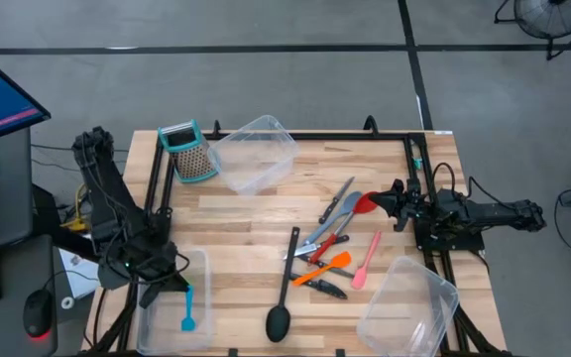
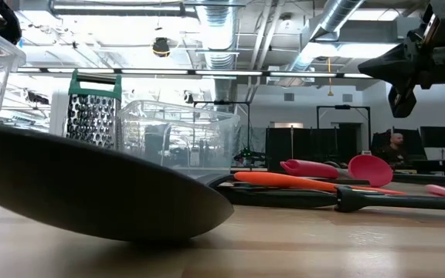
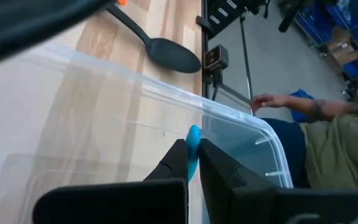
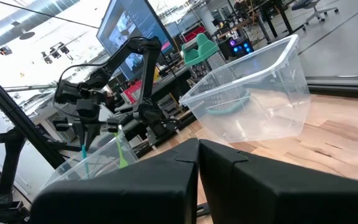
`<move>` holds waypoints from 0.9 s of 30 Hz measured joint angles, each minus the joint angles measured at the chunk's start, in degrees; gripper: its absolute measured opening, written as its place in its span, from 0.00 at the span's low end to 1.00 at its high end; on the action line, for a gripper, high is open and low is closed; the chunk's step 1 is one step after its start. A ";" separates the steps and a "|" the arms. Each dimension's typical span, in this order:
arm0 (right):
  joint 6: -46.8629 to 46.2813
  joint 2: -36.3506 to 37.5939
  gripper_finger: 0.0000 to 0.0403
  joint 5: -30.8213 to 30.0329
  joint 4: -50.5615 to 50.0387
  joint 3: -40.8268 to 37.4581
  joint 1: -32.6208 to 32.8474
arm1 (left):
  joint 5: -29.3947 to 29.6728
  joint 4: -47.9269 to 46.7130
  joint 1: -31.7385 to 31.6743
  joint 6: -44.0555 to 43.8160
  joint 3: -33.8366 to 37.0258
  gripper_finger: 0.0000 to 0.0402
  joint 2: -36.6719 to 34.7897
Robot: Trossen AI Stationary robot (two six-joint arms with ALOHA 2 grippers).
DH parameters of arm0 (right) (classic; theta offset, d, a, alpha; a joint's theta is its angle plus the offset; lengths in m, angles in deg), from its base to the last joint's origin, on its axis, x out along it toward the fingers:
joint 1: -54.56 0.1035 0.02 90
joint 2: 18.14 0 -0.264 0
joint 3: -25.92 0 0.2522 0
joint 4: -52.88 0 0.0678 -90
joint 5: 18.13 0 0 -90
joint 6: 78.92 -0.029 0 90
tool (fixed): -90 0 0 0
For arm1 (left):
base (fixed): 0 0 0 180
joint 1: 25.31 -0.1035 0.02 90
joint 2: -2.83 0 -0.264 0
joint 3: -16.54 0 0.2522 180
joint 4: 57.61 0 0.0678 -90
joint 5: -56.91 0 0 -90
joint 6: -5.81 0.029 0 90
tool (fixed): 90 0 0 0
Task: Pick & Place Kitchen Items
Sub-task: Put the blue spatula into the bottom left transparent bin, then put the red serving spoon into the bottom right transparent bin
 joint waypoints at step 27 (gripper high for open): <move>0.00 0.00 0.02 0.00 0.02 -0.02 0.00 | 3.26 29.64 -2.53 24.54 0.00 0.47 -2.31</move>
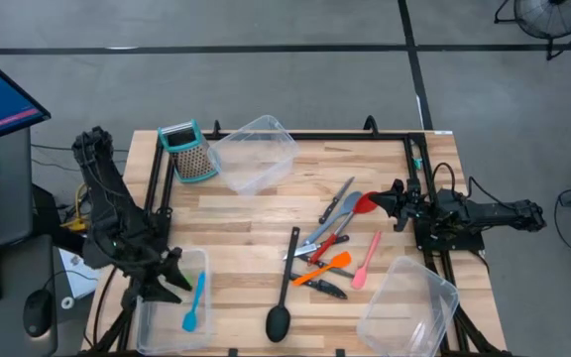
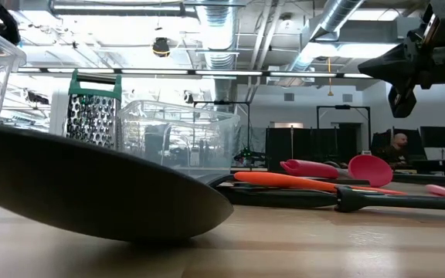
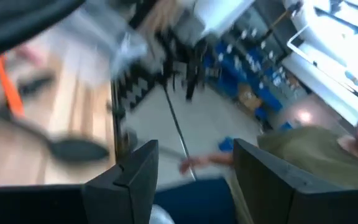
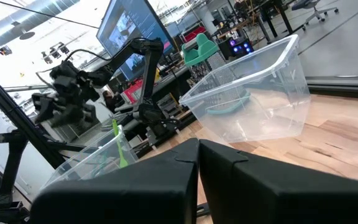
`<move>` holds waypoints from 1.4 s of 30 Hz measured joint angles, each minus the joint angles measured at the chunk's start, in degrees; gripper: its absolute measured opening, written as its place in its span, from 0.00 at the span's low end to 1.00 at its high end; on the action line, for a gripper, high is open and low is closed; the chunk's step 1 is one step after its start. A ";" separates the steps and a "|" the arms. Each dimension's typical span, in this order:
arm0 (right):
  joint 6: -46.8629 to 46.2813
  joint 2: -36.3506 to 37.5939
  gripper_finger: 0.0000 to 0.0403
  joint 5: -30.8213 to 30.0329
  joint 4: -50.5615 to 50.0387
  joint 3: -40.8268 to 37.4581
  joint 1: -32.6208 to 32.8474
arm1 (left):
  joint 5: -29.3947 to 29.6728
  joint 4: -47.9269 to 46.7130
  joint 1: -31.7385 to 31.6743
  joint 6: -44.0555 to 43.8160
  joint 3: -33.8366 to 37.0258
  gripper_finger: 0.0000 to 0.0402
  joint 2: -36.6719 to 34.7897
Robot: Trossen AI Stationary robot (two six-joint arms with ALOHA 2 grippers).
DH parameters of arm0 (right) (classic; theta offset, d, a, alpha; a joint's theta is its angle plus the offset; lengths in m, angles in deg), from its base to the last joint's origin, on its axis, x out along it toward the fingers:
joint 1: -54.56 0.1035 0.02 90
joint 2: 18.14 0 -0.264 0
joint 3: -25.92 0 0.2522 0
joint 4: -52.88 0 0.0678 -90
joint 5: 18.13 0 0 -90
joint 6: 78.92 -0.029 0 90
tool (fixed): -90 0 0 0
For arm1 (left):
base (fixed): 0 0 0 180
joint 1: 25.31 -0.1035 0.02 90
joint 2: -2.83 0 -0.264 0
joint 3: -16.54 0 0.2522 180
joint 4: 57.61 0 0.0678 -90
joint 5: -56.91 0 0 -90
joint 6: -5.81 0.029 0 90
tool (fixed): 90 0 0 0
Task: Pick & Place Kitchen Items
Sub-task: Put the red serving spoon into the bottom right transparent bin
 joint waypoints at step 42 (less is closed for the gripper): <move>0.00 -0.01 0.02 0.00 -0.02 0.01 0.01 | -7.40 0.84 -41.03 23.49 -26.32 0.53 49.17</move>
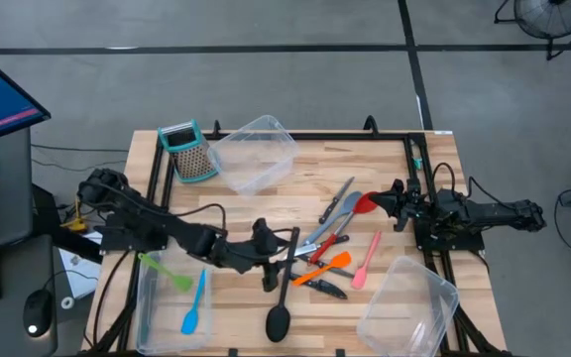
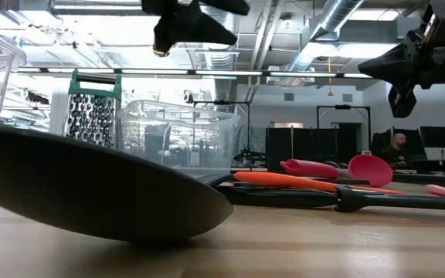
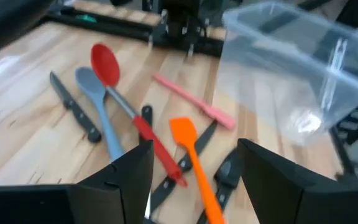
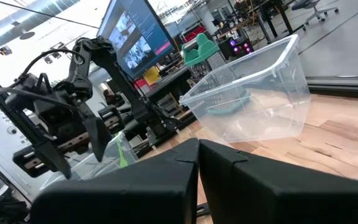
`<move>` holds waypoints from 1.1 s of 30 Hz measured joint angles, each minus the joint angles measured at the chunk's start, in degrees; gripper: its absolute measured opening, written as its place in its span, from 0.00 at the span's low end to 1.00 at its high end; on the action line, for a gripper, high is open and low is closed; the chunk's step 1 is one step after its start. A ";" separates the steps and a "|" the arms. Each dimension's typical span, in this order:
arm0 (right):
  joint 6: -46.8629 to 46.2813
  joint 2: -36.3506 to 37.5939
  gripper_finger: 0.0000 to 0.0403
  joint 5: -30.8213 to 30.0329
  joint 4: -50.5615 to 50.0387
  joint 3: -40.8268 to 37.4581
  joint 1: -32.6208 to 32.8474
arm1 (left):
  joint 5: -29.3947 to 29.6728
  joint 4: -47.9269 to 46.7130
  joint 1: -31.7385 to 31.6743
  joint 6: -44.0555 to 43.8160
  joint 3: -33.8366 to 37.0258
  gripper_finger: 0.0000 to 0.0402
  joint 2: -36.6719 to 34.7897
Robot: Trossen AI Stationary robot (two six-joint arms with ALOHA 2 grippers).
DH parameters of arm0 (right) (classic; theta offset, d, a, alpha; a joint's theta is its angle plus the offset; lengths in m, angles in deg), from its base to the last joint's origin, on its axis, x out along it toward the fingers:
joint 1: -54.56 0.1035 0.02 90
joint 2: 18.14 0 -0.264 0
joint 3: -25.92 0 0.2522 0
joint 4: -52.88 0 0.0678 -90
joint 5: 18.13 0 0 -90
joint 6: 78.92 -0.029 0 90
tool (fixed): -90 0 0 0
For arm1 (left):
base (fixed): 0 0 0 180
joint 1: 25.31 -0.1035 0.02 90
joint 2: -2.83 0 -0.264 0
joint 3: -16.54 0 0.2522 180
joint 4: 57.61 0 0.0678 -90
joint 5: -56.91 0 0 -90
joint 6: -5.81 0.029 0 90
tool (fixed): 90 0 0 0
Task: Pick & Place Kitchen Items
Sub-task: Put the red serving spoon into the bottom right transparent bin
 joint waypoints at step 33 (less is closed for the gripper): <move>-15.26 -0.02 0.02 -15.93 24.87 0.86 -6.25 | -9.78 -17.71 20.23 4.72 -0.02 0.34 -43.95</move>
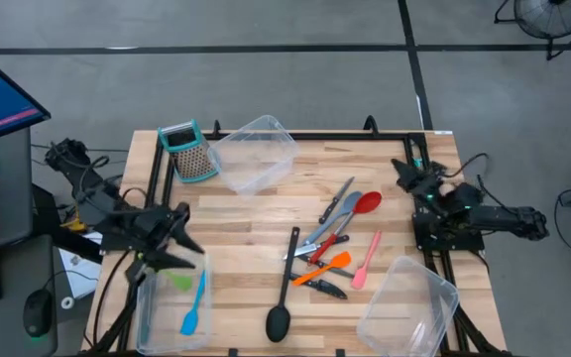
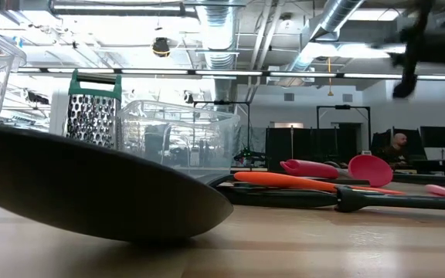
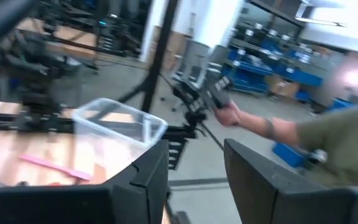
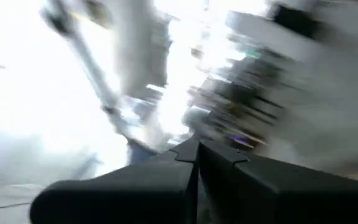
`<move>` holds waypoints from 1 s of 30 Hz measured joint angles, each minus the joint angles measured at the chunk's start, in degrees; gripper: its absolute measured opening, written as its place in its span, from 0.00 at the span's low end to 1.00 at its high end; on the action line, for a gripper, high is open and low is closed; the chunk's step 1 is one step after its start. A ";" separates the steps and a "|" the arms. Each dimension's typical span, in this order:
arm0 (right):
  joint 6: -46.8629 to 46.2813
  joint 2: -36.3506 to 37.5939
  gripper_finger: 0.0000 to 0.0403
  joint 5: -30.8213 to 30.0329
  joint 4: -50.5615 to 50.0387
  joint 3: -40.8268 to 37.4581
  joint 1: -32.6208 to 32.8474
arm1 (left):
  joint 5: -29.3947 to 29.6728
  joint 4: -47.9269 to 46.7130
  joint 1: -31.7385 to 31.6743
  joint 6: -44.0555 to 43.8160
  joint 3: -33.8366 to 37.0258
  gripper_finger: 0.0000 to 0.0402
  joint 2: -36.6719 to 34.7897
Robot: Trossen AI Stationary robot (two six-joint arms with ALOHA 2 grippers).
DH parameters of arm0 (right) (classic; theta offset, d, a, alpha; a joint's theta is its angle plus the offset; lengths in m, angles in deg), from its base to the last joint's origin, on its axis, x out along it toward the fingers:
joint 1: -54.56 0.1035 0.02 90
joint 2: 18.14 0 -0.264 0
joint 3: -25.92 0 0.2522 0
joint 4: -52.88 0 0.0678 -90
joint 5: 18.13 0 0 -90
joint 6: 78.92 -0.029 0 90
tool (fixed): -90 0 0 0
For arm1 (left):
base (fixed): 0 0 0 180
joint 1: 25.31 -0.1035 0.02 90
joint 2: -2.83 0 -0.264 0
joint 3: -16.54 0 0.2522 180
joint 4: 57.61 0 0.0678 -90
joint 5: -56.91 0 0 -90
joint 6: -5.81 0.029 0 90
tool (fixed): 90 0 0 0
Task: Pick & Place Kitchen Items
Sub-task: Put the red serving spoon into the bottom right transparent bin
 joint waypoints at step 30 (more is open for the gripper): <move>41.33 -85.44 0.13 6.20 -80.82 88.20 9.65 | 1.39 -3.62 8.05 1.40 0.03 0.01 -0.58</move>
